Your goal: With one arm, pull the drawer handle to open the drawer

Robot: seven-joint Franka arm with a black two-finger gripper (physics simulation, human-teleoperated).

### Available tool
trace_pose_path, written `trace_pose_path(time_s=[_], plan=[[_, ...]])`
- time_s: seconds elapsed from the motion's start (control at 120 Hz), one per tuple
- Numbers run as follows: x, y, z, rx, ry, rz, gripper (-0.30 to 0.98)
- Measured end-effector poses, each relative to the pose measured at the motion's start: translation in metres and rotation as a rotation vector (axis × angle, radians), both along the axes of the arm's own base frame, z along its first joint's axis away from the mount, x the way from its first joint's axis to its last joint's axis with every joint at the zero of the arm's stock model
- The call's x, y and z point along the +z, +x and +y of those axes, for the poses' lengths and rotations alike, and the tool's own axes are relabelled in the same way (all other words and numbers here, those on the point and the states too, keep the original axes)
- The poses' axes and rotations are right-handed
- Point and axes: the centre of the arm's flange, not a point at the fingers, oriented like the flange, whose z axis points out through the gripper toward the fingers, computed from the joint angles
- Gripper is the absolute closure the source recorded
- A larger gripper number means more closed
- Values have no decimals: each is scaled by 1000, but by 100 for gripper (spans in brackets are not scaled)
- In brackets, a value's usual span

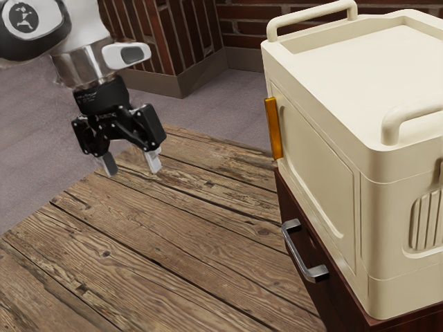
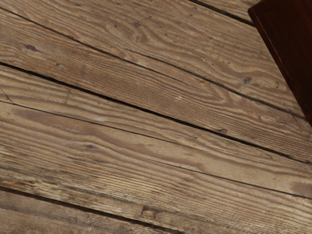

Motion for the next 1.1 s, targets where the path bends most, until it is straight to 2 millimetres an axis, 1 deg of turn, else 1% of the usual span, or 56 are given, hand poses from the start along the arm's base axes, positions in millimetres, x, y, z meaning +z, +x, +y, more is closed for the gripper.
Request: trace_pose_path(time_s=[0.042, 0.067, 0.092, 0.125, 0.15, 0.242, 0.292, 0.367, 0.433, 0.483, 0.575, 0.633, 0.725, 0.775, 0.825, 0.992, 1.1], plan=[[-11, 3, -60, -84, 9, 20, 3], [-19, 2, -88, -119, 13, 32, 3], [-25, 0, -107, -133, 18, 40, 3], [-31, -5, -120, -123, 20, 44, 4], [-34, -8, -121, -98, 19, 46, 4], [-41, -15, -117, 21, 5, 51, 4], [-45, -22, -124, 67, 4, 51, 4], [-58, -34, -138, 130, 10, 43, 4], [-59, -48, -155, 178, 22, 8, 5], [-58, -50, -161, 220, 24, -13, 5], [-59, -51, -164, 299, 22, -32, 5], [-63, -62, -171, 342, 34, -53, 5], [-64, -85, -179, 408, 45, -107, 6], [-63, -93, -184, 440, 35, -134, 7], [-63, -101, -193, 467, 29, -163, 8], [-67, -99, -211, 530, -33, -207, 11], [-70, -90, -211, 572, -65, -223, 12]])
